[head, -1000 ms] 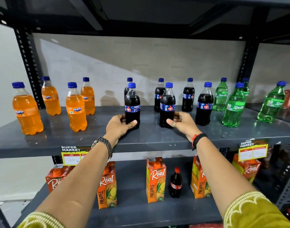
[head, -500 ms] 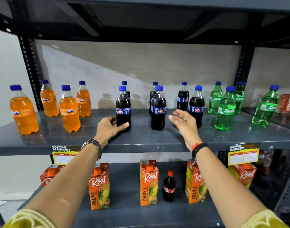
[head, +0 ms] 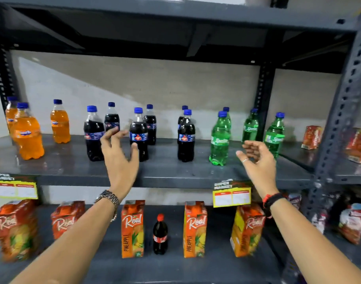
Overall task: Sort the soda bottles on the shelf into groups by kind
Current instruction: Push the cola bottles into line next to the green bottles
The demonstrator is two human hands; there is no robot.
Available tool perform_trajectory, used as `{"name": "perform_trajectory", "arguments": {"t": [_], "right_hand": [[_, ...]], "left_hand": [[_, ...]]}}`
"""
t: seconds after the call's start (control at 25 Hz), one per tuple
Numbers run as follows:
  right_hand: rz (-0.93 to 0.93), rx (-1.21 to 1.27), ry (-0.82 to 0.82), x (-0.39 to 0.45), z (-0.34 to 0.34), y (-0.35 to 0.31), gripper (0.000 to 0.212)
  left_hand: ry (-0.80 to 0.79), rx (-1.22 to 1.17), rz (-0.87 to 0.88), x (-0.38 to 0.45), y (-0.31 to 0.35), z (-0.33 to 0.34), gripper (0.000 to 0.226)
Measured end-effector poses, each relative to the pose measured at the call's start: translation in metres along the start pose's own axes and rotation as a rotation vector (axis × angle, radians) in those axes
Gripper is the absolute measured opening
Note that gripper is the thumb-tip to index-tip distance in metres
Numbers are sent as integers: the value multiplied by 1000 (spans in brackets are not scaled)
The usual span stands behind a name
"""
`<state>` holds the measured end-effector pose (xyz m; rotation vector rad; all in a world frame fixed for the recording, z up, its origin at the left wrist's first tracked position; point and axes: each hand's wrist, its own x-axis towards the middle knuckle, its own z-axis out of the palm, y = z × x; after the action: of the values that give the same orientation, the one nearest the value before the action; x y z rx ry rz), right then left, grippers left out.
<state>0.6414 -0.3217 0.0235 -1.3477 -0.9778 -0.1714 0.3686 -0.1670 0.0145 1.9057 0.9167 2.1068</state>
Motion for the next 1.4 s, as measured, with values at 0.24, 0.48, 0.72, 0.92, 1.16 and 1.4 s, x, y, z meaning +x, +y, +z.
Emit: {"name": "perform_trajectory", "arguments": {"t": [0.24, 0.48, 0.72, 0.92, 1.16, 1.4], "right_hand": [[144, -128, -330, 29, 26, 11, 71], [160, -181, -367, 45, 32, 21, 70], [270, -101, -252, 60, 7, 41, 66], [339, -53, -288, 69, -1, 51, 69], [307, -34, -358, 62, -7, 45, 58], [297, -36, -353, 57, -9, 38, 58]], "left_hand": [[-489, -90, -366, -14, 50, 91, 66], [-560, -7, -611, -16, 30, 129, 73], [-507, -2, -597, -17, 25, 128, 65], [-514, -18, -588, -17, 28, 127, 63], [-560, 30, -555, -17, 27, 126, 60], [-573, 37, -554, -17, 26, 126, 58]]}}
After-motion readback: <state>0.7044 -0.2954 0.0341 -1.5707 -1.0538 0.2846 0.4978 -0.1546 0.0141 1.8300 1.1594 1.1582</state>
